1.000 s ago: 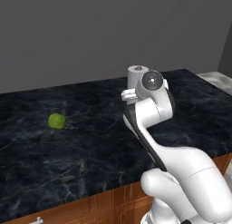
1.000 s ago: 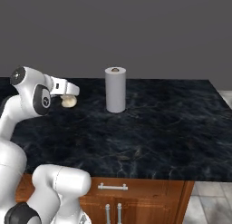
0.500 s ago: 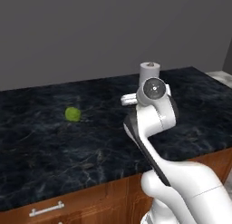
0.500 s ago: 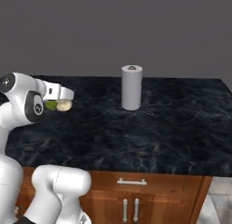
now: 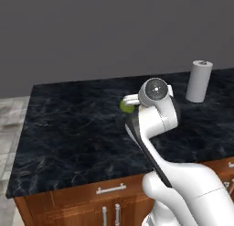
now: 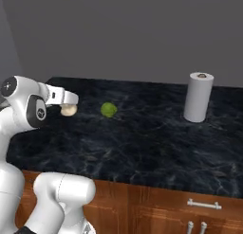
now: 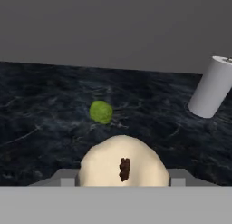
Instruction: Pick the candle and candle from the dining table and place them in the open cabinet. Close the cabinet after placing the objects.
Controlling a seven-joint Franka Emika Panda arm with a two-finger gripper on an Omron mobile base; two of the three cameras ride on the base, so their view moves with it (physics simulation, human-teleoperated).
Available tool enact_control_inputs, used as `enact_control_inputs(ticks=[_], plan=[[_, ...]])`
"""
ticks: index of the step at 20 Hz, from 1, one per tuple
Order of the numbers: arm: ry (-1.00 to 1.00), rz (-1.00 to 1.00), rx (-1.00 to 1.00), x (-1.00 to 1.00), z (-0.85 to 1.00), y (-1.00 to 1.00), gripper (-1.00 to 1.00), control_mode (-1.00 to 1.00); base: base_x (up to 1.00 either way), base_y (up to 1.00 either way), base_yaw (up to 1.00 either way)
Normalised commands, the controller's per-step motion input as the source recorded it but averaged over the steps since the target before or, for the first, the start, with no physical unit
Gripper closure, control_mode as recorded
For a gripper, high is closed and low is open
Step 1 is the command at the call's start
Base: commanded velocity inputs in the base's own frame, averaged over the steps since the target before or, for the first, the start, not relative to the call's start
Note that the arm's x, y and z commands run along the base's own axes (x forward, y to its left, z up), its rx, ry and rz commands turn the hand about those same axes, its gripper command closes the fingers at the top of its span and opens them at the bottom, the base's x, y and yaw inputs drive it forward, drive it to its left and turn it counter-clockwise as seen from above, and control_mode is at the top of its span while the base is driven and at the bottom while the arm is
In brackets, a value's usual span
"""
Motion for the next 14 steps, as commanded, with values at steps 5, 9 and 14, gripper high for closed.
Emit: enact_control_inputs(ticks=[5,9,14], plan=[[0.0,0.0,0.0,0.0,0.0,0.0,1.0,1.0,-0.01,0.68,0.43],[0.0,0.0,0.0,0.0,0.0,0.0,1.0,1.0,-0.09,0.7,0.5],[0.0,0.0,0.0,0.0,0.0,0.0,1.0,1.0,0.0,0.67,0.56]])
